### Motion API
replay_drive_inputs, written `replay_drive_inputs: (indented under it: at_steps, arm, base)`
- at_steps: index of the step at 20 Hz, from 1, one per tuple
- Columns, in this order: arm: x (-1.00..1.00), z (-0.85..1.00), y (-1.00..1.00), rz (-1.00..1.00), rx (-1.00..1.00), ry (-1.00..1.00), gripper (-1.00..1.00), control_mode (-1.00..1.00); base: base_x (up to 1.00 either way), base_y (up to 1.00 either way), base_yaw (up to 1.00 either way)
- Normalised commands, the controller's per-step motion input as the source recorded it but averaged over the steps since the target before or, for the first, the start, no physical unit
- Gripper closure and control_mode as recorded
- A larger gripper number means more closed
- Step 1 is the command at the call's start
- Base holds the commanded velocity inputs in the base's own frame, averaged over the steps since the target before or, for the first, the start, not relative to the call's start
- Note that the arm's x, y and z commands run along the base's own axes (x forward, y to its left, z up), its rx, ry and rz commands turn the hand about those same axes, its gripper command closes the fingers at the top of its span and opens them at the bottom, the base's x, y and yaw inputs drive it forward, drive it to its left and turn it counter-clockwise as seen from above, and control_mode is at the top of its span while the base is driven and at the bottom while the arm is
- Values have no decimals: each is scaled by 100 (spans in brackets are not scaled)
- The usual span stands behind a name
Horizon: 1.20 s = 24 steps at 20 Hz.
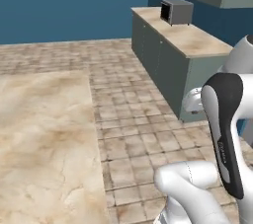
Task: Organize the utensils by type. Pick up the wooden spoons from the counter and place them in the open cabinet. Then pick up the metallic utensils from the counter and place them in the open drawer.
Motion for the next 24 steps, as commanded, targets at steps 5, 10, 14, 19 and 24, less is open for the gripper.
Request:
replay_drive_inputs:
  at_steps: [5,10,14,19,24]
  arm:
    - [0,0,0,0,0,0,-100,100]
    - [0,0,0,0,0,0,-100,100]
    - [0,0,0,0,0,0,-100,100]
    - [0,0,0,0,0,0,-100,100]
    - [0,0,0,0,0,0,-100,100]
  base:
    - [100,-42,1]
    - [100,-34,-12]
    - [100,-17,-4]
    - [100,-9,-1]
    - [100,0,0]
